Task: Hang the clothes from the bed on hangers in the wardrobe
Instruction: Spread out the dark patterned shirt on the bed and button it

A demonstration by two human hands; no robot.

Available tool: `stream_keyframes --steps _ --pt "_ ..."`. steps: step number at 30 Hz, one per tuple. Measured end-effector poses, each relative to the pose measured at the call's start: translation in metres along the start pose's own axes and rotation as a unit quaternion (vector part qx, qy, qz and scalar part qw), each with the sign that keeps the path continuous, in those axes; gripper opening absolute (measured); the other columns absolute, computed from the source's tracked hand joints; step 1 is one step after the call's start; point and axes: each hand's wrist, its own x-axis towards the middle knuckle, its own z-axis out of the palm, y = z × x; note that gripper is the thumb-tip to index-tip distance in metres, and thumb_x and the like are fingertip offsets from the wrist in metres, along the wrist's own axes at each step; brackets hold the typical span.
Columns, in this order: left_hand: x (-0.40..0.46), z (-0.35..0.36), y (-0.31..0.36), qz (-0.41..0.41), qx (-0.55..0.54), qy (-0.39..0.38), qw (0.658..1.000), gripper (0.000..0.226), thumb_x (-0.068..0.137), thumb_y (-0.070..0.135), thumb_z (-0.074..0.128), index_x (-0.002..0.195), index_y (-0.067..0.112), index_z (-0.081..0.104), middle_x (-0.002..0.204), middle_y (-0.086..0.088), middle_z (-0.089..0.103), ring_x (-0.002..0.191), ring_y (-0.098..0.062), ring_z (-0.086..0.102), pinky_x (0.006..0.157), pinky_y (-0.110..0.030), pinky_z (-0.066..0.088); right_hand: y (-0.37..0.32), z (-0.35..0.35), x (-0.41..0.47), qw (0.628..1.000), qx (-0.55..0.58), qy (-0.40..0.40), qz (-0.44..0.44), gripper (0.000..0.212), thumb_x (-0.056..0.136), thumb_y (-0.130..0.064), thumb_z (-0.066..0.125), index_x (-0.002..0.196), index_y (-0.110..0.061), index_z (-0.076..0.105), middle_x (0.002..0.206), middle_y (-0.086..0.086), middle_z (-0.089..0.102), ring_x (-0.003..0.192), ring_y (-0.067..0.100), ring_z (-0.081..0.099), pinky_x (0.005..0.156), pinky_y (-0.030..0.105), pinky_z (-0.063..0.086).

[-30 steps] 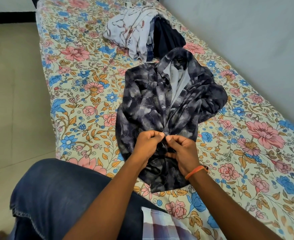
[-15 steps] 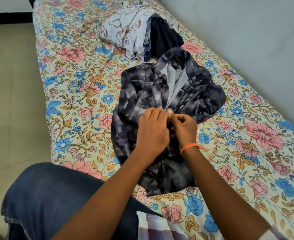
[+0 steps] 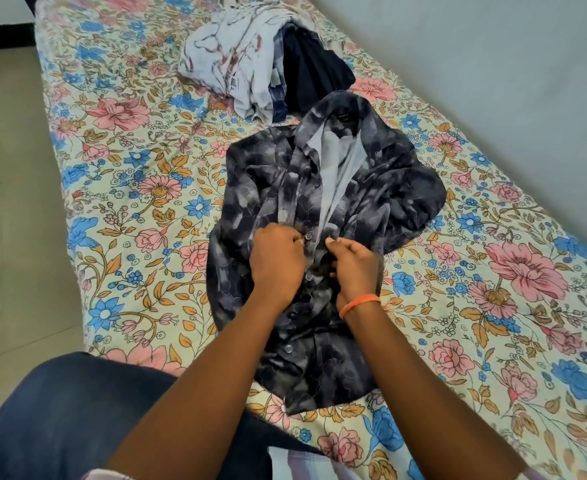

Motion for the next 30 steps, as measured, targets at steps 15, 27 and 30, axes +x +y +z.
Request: stream_keyframes --steps 15,27,30 --pt "-0.001 0.004 0.011 -0.047 -0.134 -0.003 0.99 0.009 0.089 0.026 0.068 0.083 0.025 0.075 0.082 0.012 0.073 0.075 -0.003 0.065 0.078 -0.035 0.057 0.022 0.001 -0.006 0.995 0.025 0.058 -0.074 0.01 0.089 -0.01 0.069 0.08 -0.012 0.065 0.068 0.002 0.059 0.057 0.009 0.047 0.055 0.028 0.042" --pt "-0.054 -0.009 -0.009 0.047 -0.155 -0.021 0.987 0.009 0.095 0.024 0.061 0.092 0.02 0.069 0.095 0.006 0.062 0.088 -0.007 0.057 0.079 -0.025 0.048 0.042 -0.02 -0.044 0.895 -0.232 -0.017 -0.382 0.008 0.095 -0.014 0.057 0.092 -0.008 0.061 0.082 -0.002 0.054 0.073 0.005 0.045 0.067 0.008 0.034" --pt "-0.057 -0.012 -0.008 0.074 -0.144 -0.038 0.986 0.01 0.095 0.024 0.062 0.093 0.018 0.069 0.095 0.005 0.062 0.085 -0.006 0.057 0.077 -0.024 0.048 0.043 -0.026 -0.049 0.904 -0.219 -0.01 -0.367 0.011 0.093 -0.016 0.058 0.092 -0.007 0.063 0.083 0.001 0.059 0.074 -0.002 0.049 0.066 0.007 0.035"
